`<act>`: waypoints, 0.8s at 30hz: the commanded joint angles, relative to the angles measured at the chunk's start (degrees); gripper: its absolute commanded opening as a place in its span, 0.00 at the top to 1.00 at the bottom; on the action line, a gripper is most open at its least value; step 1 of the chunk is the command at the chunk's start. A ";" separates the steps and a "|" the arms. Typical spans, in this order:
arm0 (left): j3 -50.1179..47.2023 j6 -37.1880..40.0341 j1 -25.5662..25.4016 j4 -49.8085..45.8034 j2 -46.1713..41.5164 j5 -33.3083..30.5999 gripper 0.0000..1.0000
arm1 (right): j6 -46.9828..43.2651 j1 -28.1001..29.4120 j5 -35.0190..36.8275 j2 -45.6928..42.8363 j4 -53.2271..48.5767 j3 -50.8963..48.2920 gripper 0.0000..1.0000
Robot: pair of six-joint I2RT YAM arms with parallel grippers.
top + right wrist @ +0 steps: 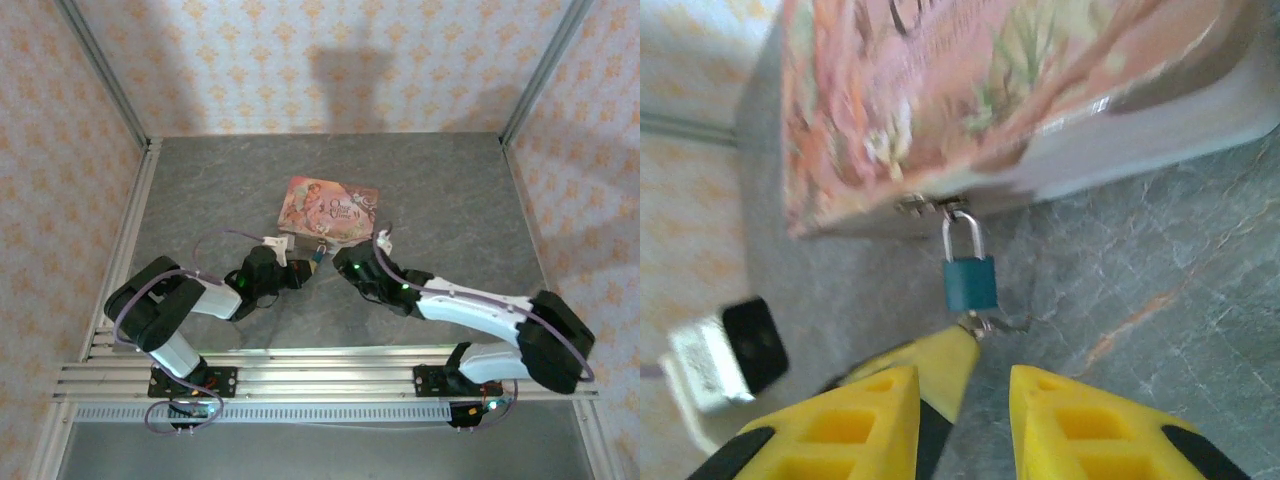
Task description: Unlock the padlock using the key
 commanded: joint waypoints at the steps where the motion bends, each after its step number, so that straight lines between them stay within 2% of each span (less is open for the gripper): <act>1: 0.70 -0.38 1.45 4.05 2.75 4.78 1.00 | -0.75 1.85 3.57 5.67 6.21 1.85 0.72; 3: 1.12 -1.00 1.95 5.97 4.52 6.72 1.00 | 0.74 2.56 4.59 8.64 10.57 1.56 0.71; 5: 1.25 -1.67 2.08 7.24 6.29 8.25 1.00 | 1.86 3.02 5.74 11.42 14.04 1.60 0.65; 7: 1.42 -2.06 2.23 9.50 7.34 9.09 1.00 | 2.68 3.13 6.61 13.43 16.89 1.26 0.64; 13: 1.43 -1.37 2.79 9.25 7.28 9.40 1.00 | 3.86 3.13 10.20 16.61 22.37 -0.31 0.58; 20: 2.46 2.31 2.85 0.48 2.73 7.53 0.99 | 3.09 3.15 11.80 14.28 19.29 1.14 0.58; 22: 2.66 3.13 2.81 -1.36 1.65 6.99 0.93 | 2.88 3.19 12.40 12.54 16.50 1.58 0.58; 24: 2.79 3.49 2.89 -2.11 1.22 6.63 0.92 | 3.04 3.18 12.76 10.94 14.83 1.26 0.58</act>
